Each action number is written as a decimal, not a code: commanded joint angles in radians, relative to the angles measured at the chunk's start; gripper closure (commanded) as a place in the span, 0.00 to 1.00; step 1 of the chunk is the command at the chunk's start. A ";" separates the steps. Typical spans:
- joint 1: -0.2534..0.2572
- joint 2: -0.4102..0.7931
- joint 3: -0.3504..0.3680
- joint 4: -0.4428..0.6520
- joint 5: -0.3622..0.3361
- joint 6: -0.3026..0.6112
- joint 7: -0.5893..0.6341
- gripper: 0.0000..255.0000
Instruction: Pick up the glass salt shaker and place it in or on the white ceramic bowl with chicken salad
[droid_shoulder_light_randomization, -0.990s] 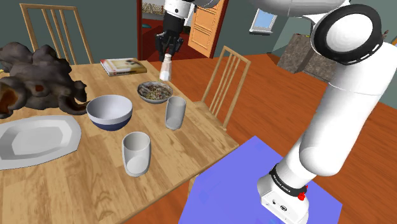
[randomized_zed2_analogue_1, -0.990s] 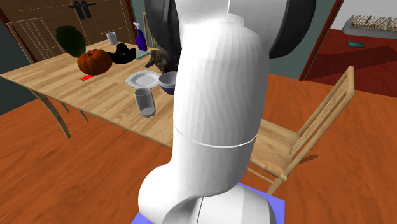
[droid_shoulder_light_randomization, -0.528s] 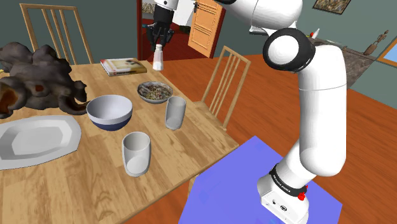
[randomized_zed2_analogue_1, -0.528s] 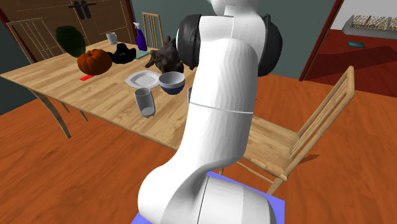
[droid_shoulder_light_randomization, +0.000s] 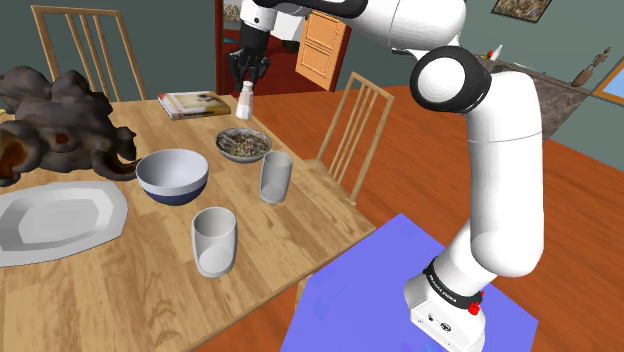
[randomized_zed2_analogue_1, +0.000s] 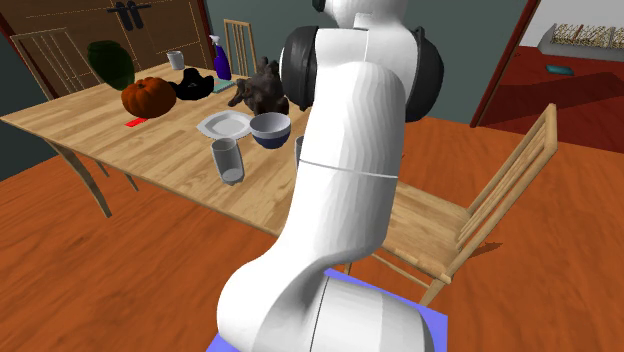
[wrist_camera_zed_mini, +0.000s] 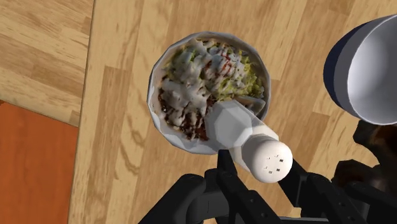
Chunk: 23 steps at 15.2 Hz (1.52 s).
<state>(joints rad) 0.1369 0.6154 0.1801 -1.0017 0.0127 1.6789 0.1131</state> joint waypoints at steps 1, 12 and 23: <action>-0.005 -0.014 0.000 -0.050 0.002 0.037 -0.004 1.00; -0.014 -0.029 -0.001 -0.227 0.006 0.197 -0.016 1.00; -0.014 -0.029 -0.001 -0.226 0.006 0.197 -0.016 0.00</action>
<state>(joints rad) 0.1225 0.5865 0.1793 -1.2280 0.0190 1.8758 0.0970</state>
